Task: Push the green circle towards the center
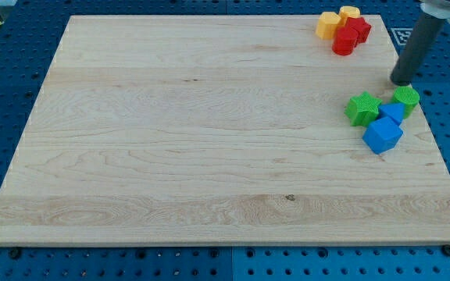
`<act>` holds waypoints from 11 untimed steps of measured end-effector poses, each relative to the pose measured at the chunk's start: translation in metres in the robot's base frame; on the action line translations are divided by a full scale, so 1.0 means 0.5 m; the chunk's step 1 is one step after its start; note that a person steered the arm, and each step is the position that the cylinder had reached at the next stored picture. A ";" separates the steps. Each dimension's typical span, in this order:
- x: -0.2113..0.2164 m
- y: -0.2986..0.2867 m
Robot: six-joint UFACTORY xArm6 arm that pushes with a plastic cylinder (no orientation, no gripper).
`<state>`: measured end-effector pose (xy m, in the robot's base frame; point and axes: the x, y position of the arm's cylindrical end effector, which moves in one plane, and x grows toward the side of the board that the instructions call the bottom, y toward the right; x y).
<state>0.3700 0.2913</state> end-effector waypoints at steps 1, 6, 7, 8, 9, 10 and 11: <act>0.038 0.066; 0.085 -0.078; 0.085 -0.107; 0.085 -0.146; 0.085 -0.206; 0.085 -0.294; 0.065 -0.322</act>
